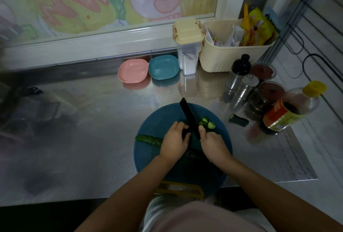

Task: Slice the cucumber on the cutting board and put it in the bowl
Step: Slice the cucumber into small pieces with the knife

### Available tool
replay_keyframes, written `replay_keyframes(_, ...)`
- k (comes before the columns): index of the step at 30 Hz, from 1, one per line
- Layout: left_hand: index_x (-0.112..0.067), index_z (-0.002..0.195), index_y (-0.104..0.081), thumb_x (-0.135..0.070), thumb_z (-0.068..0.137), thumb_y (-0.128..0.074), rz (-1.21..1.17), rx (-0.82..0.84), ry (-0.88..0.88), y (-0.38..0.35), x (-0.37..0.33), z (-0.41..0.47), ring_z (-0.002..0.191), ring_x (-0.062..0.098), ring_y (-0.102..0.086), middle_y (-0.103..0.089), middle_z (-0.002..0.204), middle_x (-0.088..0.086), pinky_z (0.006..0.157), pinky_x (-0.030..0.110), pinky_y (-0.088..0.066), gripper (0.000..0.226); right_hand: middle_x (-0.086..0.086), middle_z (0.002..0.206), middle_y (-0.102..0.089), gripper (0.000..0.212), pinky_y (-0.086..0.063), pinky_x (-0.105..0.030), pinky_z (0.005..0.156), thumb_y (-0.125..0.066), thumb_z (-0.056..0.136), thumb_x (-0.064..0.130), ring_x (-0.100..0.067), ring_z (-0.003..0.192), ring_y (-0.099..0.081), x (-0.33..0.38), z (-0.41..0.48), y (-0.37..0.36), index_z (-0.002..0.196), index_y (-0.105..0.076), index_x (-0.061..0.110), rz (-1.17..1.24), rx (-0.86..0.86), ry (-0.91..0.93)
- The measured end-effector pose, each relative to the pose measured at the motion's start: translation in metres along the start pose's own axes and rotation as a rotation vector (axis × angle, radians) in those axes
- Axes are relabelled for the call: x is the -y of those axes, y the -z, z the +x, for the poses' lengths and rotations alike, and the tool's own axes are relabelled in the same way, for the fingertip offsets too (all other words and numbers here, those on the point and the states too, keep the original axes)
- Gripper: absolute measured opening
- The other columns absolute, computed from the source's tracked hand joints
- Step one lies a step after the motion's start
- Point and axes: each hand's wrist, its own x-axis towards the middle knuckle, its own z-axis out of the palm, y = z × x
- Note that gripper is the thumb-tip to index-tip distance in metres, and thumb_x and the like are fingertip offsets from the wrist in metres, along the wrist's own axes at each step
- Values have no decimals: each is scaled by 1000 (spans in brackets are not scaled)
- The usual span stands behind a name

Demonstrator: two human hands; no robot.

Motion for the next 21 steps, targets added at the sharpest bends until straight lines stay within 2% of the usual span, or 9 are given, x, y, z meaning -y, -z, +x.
replay_keyframes(6,-4,101,-58,-11,88,-60,-2,-24,30,-2,-4,-1,89,20,-55,-55,100,9,69,23,-40,14,-10,63,-56,63,-40,-29,58,-23,100,47,-24,60,-55,-4,-6,5,58,-51,8,43,37,17)
replay_keyframes(11,-4,100,-58,-10,88,-60,9,-18,32,-2,-4,-1,89,22,-55,-56,100,9,70,25,-41,14,-11,64,-58,69,-39,-29,54,-23,99,48,-22,57,-55,-2,-11,7,71,-61,-3,63,47,18)
replay_keyframes(14,-3,100,-58,-10,88,-60,17,-21,29,-1,-4,-1,88,22,-55,-55,100,10,69,24,-40,14,-8,60,-55,65,-35,-27,48,-23,99,48,-18,52,-51,-1,-14,9,62,-55,4,64,41,37)
replay_keyframes(21,-3,100,-57,-10,88,-60,27,-19,17,-1,-4,-1,87,22,-55,-55,100,9,67,21,-37,14,-10,65,-58,65,-38,-29,55,-22,100,47,-21,58,-55,-1,-15,7,68,-58,3,45,41,35)
